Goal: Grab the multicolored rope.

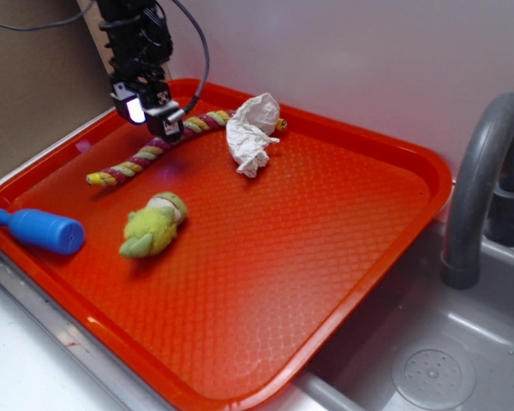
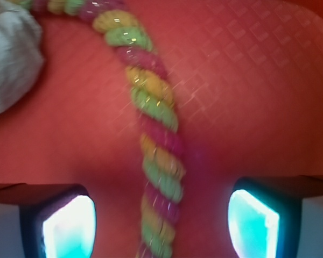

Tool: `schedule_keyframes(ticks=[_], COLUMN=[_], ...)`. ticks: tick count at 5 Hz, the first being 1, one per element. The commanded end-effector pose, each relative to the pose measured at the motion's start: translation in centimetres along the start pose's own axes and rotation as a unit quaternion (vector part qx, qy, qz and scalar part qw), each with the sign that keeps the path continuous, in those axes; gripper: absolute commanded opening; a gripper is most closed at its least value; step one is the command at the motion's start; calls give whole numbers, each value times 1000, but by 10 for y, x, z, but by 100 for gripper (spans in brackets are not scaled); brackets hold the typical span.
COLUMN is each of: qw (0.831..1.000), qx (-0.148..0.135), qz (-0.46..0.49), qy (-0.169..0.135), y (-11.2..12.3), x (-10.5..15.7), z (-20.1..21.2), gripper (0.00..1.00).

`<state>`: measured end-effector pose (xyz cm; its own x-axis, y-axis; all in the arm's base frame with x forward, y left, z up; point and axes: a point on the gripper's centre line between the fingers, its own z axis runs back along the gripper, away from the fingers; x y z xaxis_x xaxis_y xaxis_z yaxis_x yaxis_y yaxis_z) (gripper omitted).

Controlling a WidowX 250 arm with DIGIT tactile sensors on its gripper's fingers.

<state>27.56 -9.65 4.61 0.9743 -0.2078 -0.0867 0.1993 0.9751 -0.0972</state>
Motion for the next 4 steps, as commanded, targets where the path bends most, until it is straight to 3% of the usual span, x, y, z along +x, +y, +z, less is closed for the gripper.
schedule_keyframes(ticks=[1,2,3,4], qw=[1000,999,999,996], qx=[5,25,23,73], qz=[-22,-24,-26,-41], qy=[12,15,19,27], y=[-5,-10,-10,-12], x=[6,3,2,-1], z=[-19,-19,-14,-1], gripper=[100,0,0,0])
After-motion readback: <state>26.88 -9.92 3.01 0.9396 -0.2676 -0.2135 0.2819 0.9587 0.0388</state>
